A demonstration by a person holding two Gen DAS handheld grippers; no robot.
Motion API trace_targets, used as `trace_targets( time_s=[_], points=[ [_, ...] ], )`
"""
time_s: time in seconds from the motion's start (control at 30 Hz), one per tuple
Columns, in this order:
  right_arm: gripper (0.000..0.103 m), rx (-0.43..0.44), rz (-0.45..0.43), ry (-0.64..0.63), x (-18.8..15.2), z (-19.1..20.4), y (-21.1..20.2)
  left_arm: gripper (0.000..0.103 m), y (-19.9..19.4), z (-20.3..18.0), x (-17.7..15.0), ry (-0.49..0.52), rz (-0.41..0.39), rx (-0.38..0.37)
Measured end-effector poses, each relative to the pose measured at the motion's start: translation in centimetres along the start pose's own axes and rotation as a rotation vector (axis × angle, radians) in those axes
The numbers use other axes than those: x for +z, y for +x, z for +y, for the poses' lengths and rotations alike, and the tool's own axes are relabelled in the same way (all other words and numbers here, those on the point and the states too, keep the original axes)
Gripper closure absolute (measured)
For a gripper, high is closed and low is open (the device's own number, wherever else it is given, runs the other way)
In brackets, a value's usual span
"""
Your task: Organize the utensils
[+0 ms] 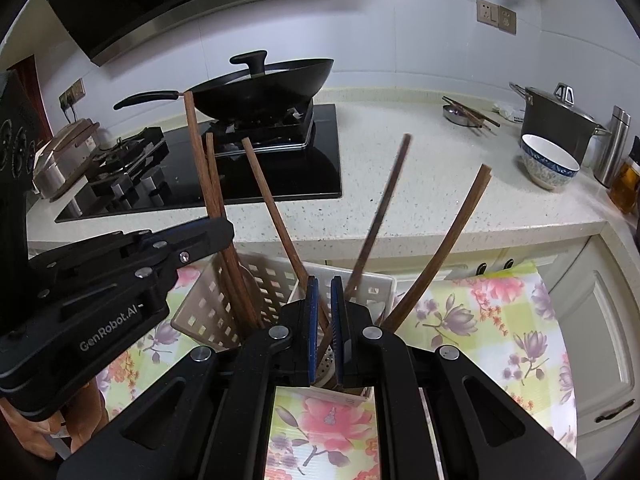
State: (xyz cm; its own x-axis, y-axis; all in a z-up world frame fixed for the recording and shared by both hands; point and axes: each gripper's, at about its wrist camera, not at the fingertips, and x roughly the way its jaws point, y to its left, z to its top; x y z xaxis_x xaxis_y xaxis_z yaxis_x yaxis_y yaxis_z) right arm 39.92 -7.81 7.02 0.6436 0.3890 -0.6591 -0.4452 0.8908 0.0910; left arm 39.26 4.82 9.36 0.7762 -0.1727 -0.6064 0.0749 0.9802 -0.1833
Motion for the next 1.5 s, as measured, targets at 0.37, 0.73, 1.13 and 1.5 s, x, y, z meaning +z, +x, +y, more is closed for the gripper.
trace_targets(
  time_s=[0.37, 0.73, 1.13, 1.5],
  points=[
    [0.094, 0.013, -0.059, 0.01, -0.5, 0.2, -3.7, 0.082, -2.3, 0.1, 0.8, -0.019, -0.047, -0.014],
    [0.053, 0.047, -0.155, 0.055, -5.4, 0.6, -8.1, 0.056, -9.4, 1.4, -2.1, -0.076, -0.173, -0.025],
    [0.018, -0.044, -0.311, 0.052, -12.9, -1.0, -7.9, 0.011, -11.6, 0.8, -13.0, -0.002, -0.271, 0.05],
    [0.018, -0.046, -0.301, 0.084, -13.3, -2.3, -6.7, 0.005, -10.2, 0.8, -14.3, 0.043, -0.253, 0.033]
  ],
)
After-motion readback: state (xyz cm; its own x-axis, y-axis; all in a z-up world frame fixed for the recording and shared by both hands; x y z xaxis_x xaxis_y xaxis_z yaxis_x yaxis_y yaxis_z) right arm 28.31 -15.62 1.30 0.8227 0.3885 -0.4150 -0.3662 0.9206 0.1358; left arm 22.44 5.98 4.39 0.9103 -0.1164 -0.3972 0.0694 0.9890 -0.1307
